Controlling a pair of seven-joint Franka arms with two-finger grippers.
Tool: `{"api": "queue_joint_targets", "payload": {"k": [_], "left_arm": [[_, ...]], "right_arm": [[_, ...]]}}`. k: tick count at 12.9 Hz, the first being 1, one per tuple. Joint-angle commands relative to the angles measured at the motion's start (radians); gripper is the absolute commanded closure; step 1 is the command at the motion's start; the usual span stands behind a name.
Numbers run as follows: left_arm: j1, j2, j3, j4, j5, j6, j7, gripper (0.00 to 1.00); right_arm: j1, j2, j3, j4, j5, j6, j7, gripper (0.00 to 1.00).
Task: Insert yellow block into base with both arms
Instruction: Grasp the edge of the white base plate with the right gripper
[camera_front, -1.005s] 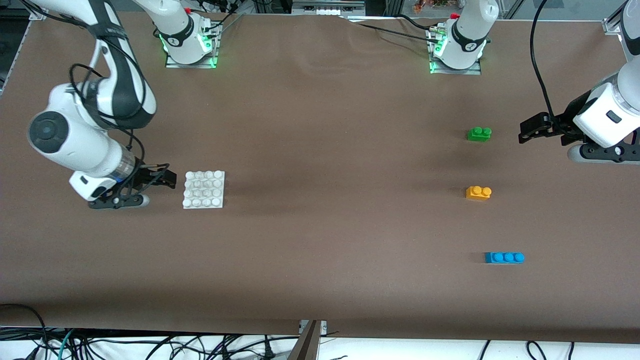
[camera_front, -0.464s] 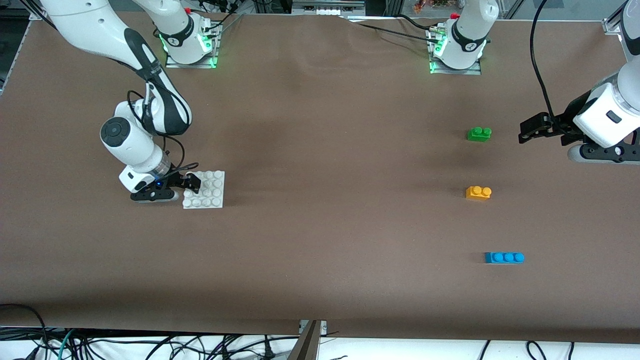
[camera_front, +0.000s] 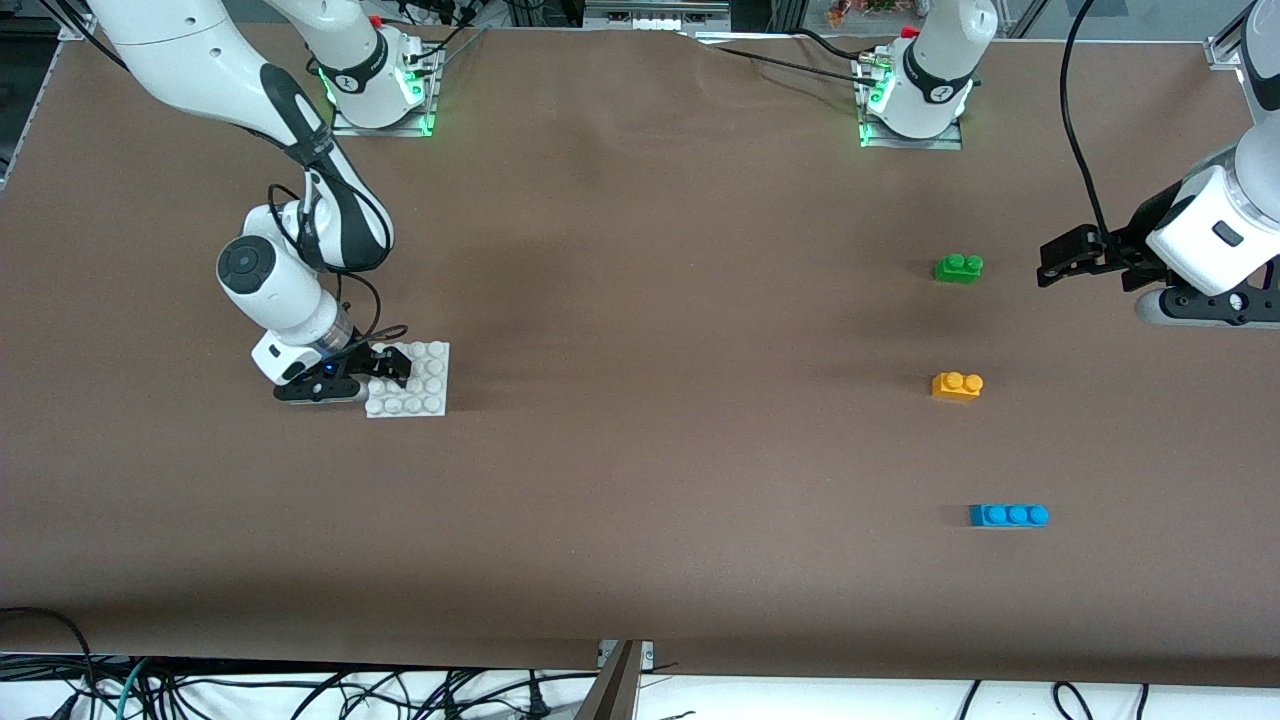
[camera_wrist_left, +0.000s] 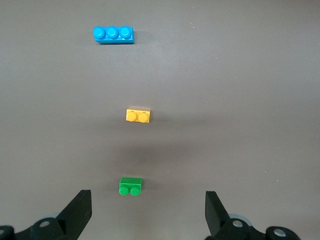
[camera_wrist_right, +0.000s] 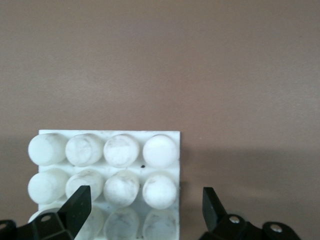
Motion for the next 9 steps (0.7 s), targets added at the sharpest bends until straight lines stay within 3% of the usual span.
{"api": "queue_joint_targets", "payload": {"k": [1,9], "left_arm": [[0.0,0.013,0.001,0.029,-0.013,-0.014,0.005,0.0],[-0.002,0.013,0.001,0.029,-0.013,-0.014,0.005,0.0]], "right_arm": [[0.003,-0.005,0.003,-0.021,0.011,0.022,0.011,0.01],[0.0,-0.005,0.001,-0.018,0.009,0.02,-0.006,0.03]]}}
